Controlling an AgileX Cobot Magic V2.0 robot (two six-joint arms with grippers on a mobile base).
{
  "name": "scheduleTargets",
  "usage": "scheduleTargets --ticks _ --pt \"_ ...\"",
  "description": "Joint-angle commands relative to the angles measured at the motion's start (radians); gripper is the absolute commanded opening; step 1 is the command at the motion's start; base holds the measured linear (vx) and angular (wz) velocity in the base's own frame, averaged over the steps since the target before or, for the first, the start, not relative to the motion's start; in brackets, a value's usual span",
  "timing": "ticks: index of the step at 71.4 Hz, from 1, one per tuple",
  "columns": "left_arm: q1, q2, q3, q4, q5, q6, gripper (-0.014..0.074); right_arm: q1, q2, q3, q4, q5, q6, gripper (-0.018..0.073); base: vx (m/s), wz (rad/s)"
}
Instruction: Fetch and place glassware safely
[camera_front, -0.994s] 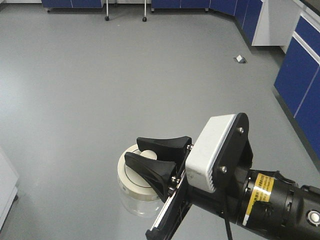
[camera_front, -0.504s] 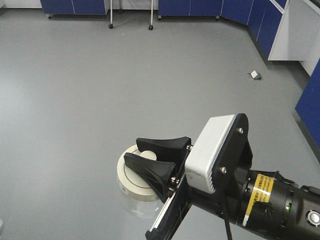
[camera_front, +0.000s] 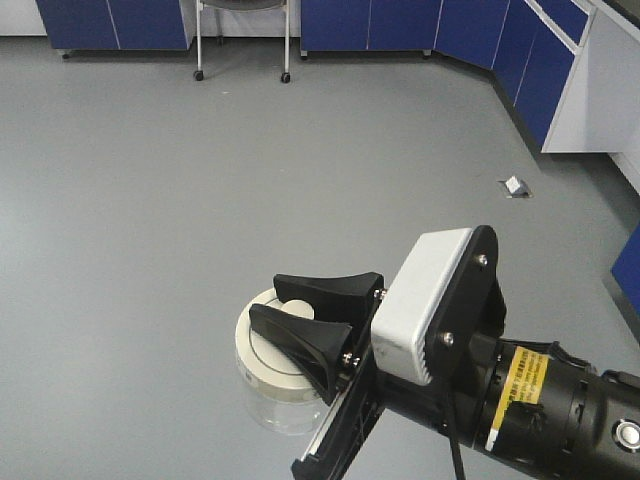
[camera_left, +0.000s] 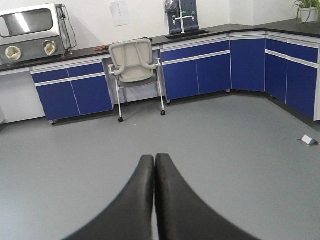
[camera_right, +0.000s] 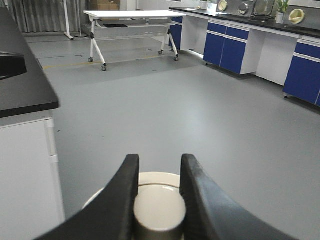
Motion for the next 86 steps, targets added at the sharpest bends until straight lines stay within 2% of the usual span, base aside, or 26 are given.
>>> scheduleTargets --ticks 1,86 --pt "-0.004 0.012 -0.026 -0.009 -0.065 0.000 -0.0007 0.002 -0.026 -0.035 0.008 -0.099 -0.004 -0.0003 0.55 -0.05" --pt "-0.004 0.012 -0.026 -0.009 -0.065 0.000 -0.0007 0.002 -0.026 -0.035 0.008 -0.099 -0.004 -0.0003 0.58 0.02"
